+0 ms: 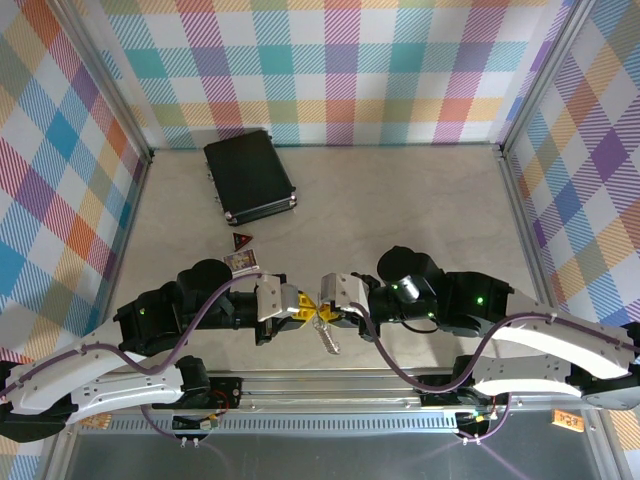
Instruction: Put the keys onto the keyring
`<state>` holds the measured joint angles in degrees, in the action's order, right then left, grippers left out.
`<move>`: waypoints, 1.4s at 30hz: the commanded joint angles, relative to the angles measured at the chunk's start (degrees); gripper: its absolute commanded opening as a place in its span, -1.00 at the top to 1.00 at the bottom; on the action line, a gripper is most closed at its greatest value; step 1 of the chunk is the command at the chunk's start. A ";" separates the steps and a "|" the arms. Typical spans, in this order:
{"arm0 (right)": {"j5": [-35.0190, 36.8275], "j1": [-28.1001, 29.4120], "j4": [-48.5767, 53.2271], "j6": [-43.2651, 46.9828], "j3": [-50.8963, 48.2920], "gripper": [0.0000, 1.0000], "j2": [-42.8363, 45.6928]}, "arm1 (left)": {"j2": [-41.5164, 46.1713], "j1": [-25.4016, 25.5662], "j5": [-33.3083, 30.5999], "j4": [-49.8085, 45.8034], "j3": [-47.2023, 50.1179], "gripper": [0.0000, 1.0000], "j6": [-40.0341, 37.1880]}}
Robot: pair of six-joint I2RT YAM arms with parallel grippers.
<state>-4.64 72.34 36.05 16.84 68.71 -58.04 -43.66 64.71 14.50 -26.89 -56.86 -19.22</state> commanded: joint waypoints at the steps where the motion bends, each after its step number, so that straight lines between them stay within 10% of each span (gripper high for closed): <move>1: -3.07 0.00 -2.06 0.91 1.96 1.00 -0.32 | -0.02 -0.22 -0.09 1.70 -0.93 0.79 -0.42; 42: -4.85 -0.07 -22.39 -5.28 -10.19 0.52 12.00 | 6.39 -0.19 7.94 31.76 10.28 1.00 13.84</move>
<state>-8.14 72.07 16.56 12.51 59.22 -46.83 -37.65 64.71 20.86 0.36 -47.03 -6.63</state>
